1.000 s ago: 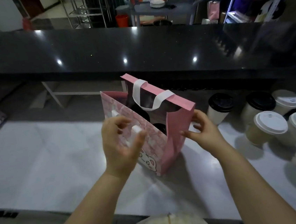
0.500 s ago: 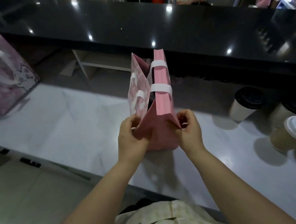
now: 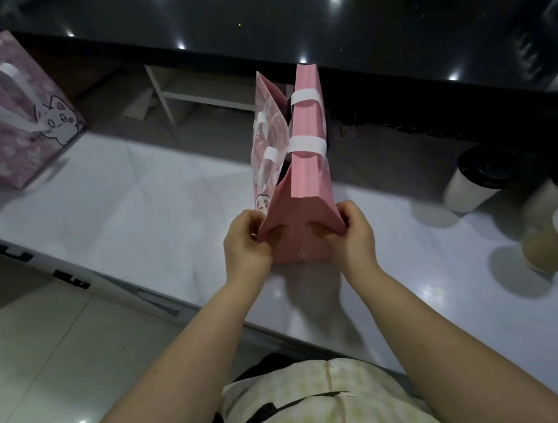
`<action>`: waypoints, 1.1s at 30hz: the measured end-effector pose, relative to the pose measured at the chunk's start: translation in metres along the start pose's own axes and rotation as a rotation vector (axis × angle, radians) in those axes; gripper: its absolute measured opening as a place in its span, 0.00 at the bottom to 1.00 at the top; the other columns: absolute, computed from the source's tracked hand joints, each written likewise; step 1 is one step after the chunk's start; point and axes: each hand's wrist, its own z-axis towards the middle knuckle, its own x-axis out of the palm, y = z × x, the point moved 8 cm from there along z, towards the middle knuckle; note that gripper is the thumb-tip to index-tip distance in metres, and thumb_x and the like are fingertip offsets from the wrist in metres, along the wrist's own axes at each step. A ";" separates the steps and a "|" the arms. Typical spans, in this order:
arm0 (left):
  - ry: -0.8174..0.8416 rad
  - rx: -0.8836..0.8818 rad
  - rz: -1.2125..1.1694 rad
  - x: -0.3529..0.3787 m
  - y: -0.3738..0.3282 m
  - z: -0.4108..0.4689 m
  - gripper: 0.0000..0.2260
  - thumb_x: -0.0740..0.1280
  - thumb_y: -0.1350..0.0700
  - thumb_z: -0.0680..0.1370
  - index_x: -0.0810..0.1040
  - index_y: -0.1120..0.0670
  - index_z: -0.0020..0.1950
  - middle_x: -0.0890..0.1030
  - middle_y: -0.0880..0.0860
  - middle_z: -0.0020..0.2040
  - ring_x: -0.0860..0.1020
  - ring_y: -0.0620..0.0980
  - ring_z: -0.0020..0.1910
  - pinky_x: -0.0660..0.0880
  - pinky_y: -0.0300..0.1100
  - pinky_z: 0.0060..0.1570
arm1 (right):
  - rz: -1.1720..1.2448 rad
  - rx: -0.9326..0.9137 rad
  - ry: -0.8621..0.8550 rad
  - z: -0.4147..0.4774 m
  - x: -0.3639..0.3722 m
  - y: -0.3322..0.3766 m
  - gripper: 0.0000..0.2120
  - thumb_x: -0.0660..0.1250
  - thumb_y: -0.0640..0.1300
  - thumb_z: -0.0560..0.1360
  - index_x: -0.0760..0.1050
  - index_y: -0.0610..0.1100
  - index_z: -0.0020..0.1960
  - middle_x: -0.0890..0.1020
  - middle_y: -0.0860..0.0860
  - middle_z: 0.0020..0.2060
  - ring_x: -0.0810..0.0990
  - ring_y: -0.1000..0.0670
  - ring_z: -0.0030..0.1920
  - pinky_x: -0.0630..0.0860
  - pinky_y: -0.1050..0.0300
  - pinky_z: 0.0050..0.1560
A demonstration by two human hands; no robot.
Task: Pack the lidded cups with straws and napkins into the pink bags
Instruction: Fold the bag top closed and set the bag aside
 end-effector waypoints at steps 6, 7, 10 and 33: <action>-0.013 -0.049 0.027 -0.007 0.032 -0.017 0.11 0.75 0.59 0.70 0.76 0.45 0.38 0.79 0.43 0.36 0.76 0.42 0.35 0.74 0.35 0.36 | -0.078 0.011 0.024 -0.008 -0.008 -0.021 0.13 0.74 0.42 0.69 0.69 0.47 0.40 0.76 0.50 0.36 0.71 0.52 0.34 0.69 0.62 0.34; -0.008 -0.057 0.035 -0.006 0.031 -0.016 0.12 0.75 0.59 0.71 0.75 0.45 0.36 0.78 0.43 0.35 0.76 0.41 0.34 0.73 0.34 0.35 | -0.086 0.004 0.012 -0.006 -0.010 -0.019 0.12 0.74 0.42 0.70 0.70 0.46 0.39 0.76 0.49 0.35 0.71 0.52 0.34 0.68 0.61 0.34; 0.038 -0.081 0.026 0.010 0.023 -0.017 0.11 0.75 0.58 0.70 0.76 0.46 0.33 0.79 0.44 0.34 0.76 0.41 0.32 0.75 0.38 0.34 | -0.085 0.037 -0.088 0.003 -0.026 -0.019 0.10 0.74 0.42 0.70 0.73 0.43 0.37 0.78 0.48 0.34 0.72 0.51 0.34 0.69 0.59 0.35; 0.109 0.004 -0.195 0.015 -0.005 0.067 0.22 0.75 0.60 0.73 0.74 0.47 0.63 0.79 0.45 0.60 0.76 0.42 0.60 0.73 0.41 0.62 | 0.348 0.037 -0.001 -0.004 -0.088 -0.011 0.40 0.79 0.56 0.64 0.70 0.43 0.70 0.78 0.48 0.64 0.75 0.48 0.66 0.76 0.50 0.61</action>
